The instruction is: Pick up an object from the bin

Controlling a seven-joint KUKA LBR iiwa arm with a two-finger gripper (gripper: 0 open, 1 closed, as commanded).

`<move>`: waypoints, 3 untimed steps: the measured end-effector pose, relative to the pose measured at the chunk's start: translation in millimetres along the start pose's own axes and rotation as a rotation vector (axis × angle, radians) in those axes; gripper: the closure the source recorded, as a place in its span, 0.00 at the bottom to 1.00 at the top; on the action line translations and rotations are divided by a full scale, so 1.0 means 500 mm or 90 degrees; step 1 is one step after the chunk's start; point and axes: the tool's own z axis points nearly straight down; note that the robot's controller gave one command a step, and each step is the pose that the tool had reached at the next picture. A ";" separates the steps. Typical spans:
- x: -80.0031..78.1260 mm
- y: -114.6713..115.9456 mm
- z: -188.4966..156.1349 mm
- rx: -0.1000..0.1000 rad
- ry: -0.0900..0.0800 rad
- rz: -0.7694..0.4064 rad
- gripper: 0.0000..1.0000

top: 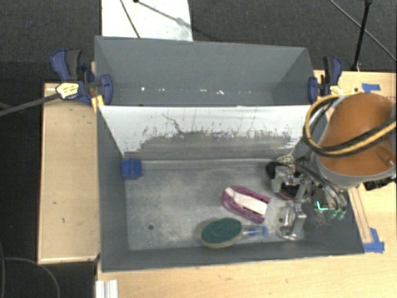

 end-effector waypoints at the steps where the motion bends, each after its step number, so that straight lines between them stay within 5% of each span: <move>1: -0.021 0.113 0.236 0.001 -0.016 -0.074 0.00; 3: -0.009 0.172 0.225 0.000 -0.011 -0.033 0.00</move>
Offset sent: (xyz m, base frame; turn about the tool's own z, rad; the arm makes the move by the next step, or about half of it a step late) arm 0.0052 0.0562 -0.1192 -0.1160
